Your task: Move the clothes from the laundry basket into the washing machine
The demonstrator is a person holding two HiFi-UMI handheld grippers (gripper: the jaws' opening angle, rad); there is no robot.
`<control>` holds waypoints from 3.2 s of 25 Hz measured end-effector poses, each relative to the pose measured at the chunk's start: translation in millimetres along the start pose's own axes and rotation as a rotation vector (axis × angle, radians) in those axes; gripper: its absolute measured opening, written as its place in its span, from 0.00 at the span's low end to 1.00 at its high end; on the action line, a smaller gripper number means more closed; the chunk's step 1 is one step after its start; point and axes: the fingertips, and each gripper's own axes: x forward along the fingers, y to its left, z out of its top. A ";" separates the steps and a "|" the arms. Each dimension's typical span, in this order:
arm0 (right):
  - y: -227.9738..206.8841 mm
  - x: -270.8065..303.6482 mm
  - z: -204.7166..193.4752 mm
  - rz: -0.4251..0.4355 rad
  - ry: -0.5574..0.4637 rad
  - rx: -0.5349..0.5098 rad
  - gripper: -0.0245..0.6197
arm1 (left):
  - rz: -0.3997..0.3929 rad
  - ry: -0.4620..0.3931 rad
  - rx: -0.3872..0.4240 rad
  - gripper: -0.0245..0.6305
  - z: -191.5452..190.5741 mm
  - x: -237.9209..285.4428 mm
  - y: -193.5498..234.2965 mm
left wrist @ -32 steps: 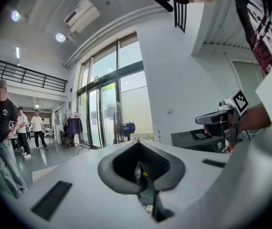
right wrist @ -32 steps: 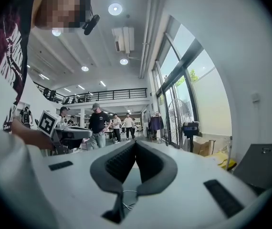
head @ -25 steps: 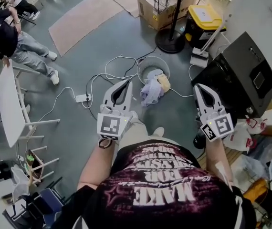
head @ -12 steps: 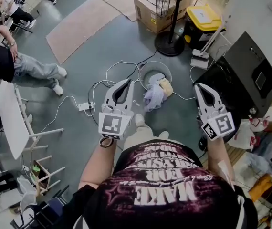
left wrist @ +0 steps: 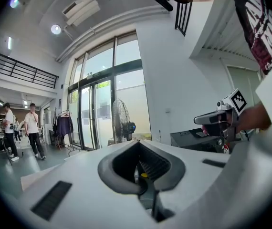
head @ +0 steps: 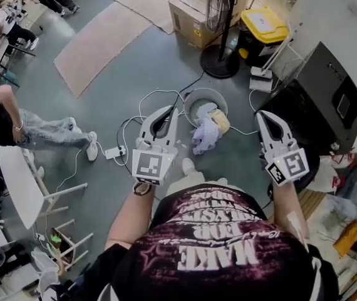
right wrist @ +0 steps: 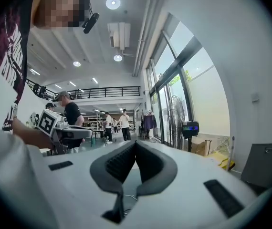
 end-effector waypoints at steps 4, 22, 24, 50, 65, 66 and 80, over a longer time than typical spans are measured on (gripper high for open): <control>3.8 23.1 2.6 -0.023 -0.006 -0.005 0.04 | -0.031 -0.002 -0.002 0.04 -5.2 11.6 20.3; 3.8 63.4 -5.8 -0.141 0.034 -0.035 0.04 | -0.202 0.019 -0.031 0.04 -41.1 62.1 47.5; -0.5 62.7 -10.4 -0.142 0.037 -0.035 0.04 | -0.219 0.034 -0.037 0.04 -49.3 67.9 39.3; -70.0 148.4 -123.7 0.139 0.232 -0.021 0.04 | -0.024 0.165 -0.088 0.04 -129.4 135.6 54.3; -61.4 179.3 -248.5 0.225 0.370 0.058 0.04 | -0.006 0.212 -0.149 0.04 -201.2 167.2 51.5; -61.2 179.9 -257.4 0.223 0.378 0.068 0.04 | -0.008 0.214 -0.148 0.04 -206.4 169.8 52.0; -66.6 195.6 -366.2 0.193 0.470 0.127 0.04 | -0.026 0.244 -0.162 0.04 -285.4 182.7 55.7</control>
